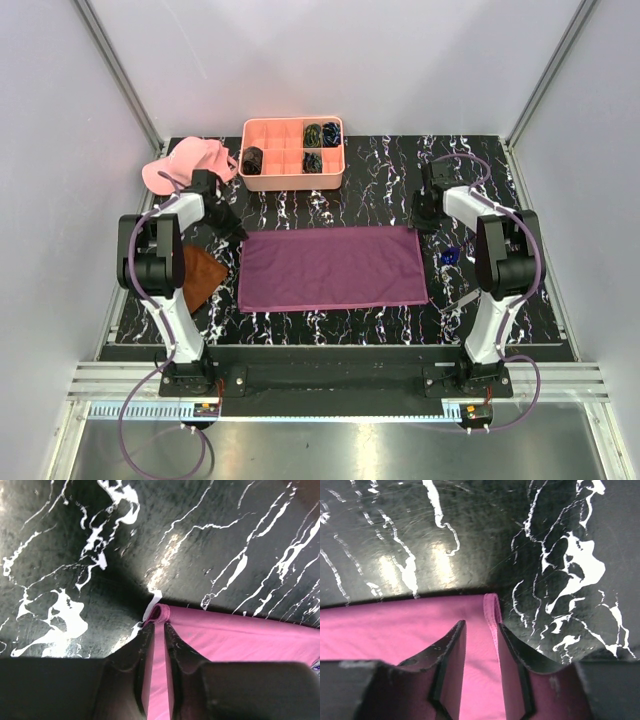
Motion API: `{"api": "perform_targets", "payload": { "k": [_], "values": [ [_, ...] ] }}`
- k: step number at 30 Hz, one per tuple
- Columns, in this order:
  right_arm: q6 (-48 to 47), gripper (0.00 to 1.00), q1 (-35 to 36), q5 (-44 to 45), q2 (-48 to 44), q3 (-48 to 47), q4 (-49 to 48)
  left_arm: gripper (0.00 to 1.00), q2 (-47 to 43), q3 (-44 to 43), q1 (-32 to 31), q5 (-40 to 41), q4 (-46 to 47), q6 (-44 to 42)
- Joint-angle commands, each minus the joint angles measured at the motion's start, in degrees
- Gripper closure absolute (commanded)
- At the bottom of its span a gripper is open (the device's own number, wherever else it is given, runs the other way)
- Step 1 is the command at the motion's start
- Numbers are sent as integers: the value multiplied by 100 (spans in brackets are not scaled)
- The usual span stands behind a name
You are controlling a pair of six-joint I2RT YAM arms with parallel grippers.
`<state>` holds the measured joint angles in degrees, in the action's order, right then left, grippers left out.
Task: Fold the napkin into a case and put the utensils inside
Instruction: Pick up the rectangle-folded napkin from the center of the board.
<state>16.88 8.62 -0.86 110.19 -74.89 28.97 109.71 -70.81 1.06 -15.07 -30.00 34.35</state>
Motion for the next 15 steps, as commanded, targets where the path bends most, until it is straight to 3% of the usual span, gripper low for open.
{"api": "perform_targets", "payload": {
  "k": [1,6,7,10,15],
  "values": [
    [-37,57,8,175,-68,-166,-199,75,-265,-179,-79,162,73,-226],
    [236,41,17,113,-838,166,187,66,-1512,-39,-334,250,-173,-429],
    [271,26,17,148,-981,272,362,65,-1714,31,-439,198,-190,-446],
    [228,16,34,140,-1542,685,626,65,-2391,347,-790,-83,-234,-525],
    [140,17,96,227,-1992,1275,680,62,-3174,927,-1825,-461,-208,-508]
  ]
}}
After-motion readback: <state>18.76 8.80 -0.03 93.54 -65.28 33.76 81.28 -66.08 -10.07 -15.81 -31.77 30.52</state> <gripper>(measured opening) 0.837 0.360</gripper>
